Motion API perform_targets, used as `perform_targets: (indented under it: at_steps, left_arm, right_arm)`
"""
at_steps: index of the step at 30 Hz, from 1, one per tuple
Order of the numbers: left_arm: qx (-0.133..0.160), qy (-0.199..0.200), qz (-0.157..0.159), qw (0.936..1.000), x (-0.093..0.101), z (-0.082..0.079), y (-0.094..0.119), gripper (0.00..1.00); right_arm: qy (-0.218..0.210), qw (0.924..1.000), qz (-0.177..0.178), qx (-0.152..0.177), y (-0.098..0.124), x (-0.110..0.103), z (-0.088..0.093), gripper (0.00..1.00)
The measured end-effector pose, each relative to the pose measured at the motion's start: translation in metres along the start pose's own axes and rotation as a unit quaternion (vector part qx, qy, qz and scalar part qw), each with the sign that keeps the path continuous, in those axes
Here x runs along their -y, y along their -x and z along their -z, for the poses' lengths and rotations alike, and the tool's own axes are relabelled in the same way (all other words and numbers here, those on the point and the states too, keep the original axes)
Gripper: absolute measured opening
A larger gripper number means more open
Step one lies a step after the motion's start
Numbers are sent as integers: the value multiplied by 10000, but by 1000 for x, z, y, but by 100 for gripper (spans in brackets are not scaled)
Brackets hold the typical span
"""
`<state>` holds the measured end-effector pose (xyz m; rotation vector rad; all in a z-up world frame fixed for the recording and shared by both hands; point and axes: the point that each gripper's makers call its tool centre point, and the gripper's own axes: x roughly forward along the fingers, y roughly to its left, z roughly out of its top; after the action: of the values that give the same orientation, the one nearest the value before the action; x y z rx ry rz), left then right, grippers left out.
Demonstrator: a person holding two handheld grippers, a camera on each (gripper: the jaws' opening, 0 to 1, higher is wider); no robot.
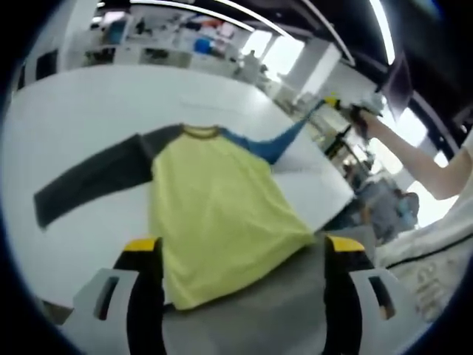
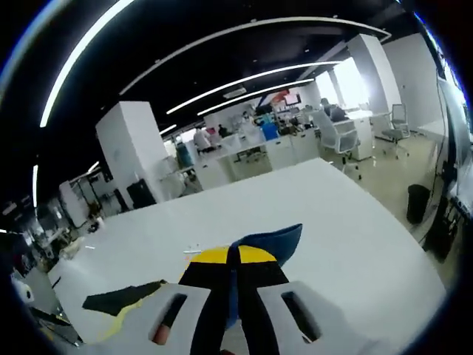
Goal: Fold the garment on the visible template until the final outline fits inside the template.
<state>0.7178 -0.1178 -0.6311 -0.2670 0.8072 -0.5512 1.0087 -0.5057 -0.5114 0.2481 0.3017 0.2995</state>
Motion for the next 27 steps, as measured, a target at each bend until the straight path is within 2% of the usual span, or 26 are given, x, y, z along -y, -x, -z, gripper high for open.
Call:
perform_targets:
  at_steps: [7, 15, 27]
  left_arm:
    - [19, 62, -40, 10000, -4, 5, 3, 85]
    - [77, 74, -46, 9999, -3, 5, 5, 86]
    - [87, 60, -25, 9999, -3, 2, 4, 85]
  right_arm:
    - [305, 9984, -478, 1, -13, -47, -11, 2]
    - [470, 9951, -865, -32, -19, -85, -12, 2]
    - [543, 9883, -1423, -131, -32, -136, 3, 2]
